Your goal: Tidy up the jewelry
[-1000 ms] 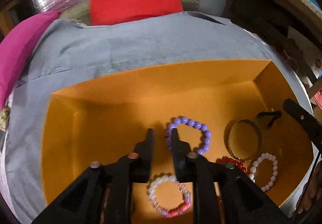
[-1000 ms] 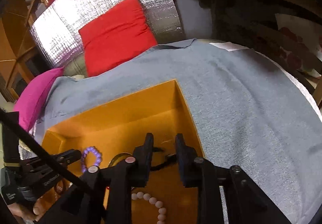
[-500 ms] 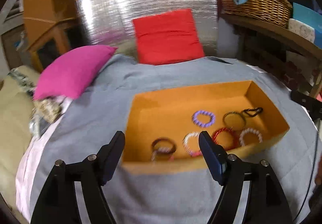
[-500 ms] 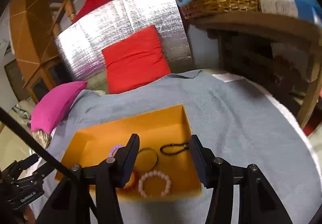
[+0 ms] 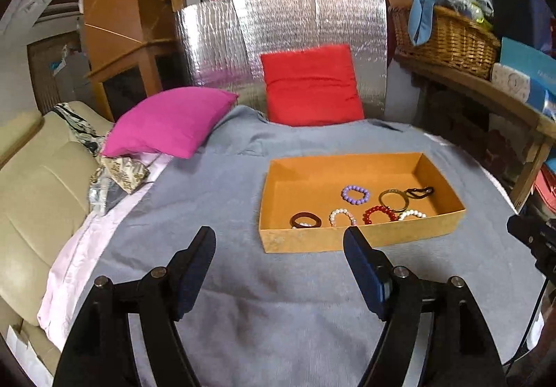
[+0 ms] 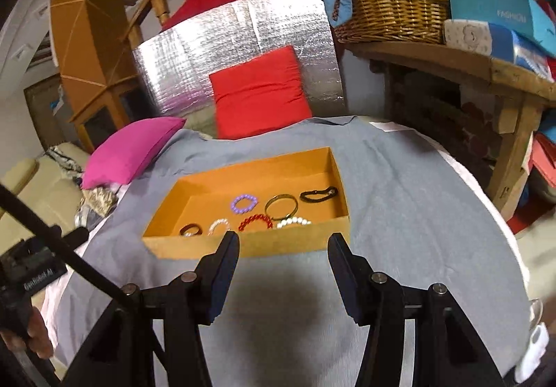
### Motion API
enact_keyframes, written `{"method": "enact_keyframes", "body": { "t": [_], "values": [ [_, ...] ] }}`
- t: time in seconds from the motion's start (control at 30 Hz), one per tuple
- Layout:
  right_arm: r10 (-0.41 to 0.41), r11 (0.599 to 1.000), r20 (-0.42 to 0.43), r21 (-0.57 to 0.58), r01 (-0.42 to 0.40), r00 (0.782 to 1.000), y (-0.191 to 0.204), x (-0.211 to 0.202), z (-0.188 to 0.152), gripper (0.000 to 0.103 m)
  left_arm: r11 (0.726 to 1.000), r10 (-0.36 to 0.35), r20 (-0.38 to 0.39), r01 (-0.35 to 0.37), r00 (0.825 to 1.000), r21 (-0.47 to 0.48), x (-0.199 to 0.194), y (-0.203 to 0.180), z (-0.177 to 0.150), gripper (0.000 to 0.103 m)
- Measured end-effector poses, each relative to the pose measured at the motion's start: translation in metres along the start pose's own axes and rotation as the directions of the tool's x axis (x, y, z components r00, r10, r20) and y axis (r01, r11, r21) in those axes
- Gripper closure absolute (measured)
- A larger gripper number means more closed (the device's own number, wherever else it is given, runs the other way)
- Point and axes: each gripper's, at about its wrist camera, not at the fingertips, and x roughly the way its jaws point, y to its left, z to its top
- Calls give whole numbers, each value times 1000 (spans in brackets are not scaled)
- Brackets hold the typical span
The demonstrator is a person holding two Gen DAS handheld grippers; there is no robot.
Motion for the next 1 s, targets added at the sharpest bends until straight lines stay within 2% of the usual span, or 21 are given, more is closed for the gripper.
{"method": "enact_keyframes", "body": {
  "t": [0.37,0.6,0.67,0.73,0.9,1.0],
  "values": [
    [-9,999,40,-42,10,999,26,-93,-16,41,999,33,101,-31,994,-25,-97,12,-12,18],
    [-31,997,61,-64,34,998,46,-136,-8,36,999,38,131,-32,991,-44,-139,20,-17,17],
    [-32,998,53,-59,35,998,50,-143,-4,30,998,44,140,-37,989,-53,-146,22,-17,14],
    [-30,998,54,-52,33,998,55,-151,0,29,997,53,150,-44,987,-59,-152,25,-16,9],
    [-30,997,69,-66,35,997,66,-162,5,27,998,43,147,-34,988,-60,-153,27,-14,9],
    [-29,998,51,-56,32,998,67,-152,12,26,998,30,125,-24,992,-55,-142,27,-7,9]
  ]
}}
